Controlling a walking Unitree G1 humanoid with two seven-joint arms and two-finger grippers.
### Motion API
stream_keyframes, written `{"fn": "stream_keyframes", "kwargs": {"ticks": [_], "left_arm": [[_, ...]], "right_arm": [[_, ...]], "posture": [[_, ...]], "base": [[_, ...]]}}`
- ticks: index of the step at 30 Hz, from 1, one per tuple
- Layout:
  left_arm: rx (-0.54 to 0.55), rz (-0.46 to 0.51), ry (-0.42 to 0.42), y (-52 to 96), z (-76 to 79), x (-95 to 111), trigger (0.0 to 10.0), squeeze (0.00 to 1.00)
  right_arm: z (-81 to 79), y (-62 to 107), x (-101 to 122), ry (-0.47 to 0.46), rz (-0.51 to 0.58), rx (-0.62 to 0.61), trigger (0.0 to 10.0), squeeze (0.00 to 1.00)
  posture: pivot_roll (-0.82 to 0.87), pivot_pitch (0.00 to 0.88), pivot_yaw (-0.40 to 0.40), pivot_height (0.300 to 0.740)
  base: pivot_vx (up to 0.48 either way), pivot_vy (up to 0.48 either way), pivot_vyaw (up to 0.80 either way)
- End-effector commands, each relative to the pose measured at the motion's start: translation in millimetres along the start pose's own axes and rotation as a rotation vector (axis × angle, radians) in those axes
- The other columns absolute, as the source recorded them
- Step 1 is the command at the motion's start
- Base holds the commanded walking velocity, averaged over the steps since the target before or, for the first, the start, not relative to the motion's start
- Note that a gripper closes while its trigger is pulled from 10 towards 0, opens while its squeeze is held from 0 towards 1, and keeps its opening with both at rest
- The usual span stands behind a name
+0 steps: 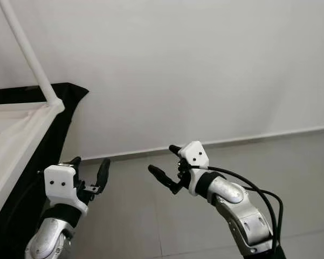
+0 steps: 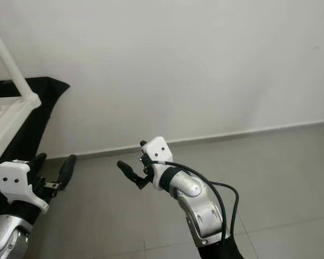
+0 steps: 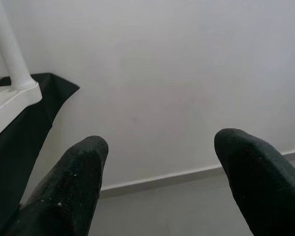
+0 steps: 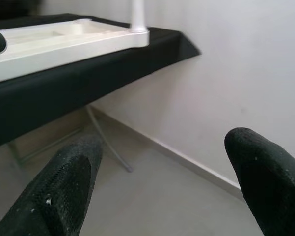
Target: Building children table
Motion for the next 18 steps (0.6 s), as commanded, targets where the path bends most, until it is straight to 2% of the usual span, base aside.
{"fn": "stream_keyframes", "kwargs": {"ticks": [1, 4, 10, 16, 18], "left_arm": [[0.002, -0.003, -0.011, -0.5, -2.0, 0.1, 10.0, 0.0], [0.001, -0.003, -0.009, -0.9, -1.7, 0.1, 10.0, 0.0], [0.002, -0.002, -0.009, -1.2, -1.6, -0.1, 10.0, 0.0], [0.002, -0.001, -0.011, -0.8, -1.7, 0.2, 10.0, 0.0], [0.0, -0.002, -0.011, -0.8, -1.6, -0.1, 10.0, 0.0]], "right_arm": [[0.4, 0.5, 2.1, -0.006, 0.01, 0.007, 10.0, 0.0], [-0.5, 0.6, 2.0, 0.014, 0.004, 0.016, 10.0, 0.0], [-2.5, 1.3, 2.1, 0.038, 0.008, 0.037, 10.0, 0.0], [-2.5, 2.1, 3.0, 0.017, 0.02, 0.039, 10.0, 0.0], [-1.9, 2.0, 2.8, 0.003, 0.021, 0.038, 10.0, 0.0]], "posture": [[-0.1, 0.086, 0.031, 0.74], [-0.1, 0.086, 0.03, 0.74], [-0.1, 0.085, 0.028, 0.74], [-0.1, 0.083, 0.028, 0.74], [-0.1, 0.079, 0.027, 0.74]], "base": [[0.349, 0.0, 0.0], [0.347, 0.0, 0.0], [0.347, 0.0, 0.66], [0.346, 0.0, 0.8], [0.343, 0.0, 0.0]]}}
Point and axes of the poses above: a point about 5 cm out from each wrist's last joint towards the gripper, its own y axis pointing back from the gripper into the wrist, its own x axis along the axis of the wrist's last joint, z = x × y, the point moved 2 cm from there along -y, pointing out of the wrist towards the gripper, and after that the axes turned 8 degrees about -y, right-handed, at the moved point
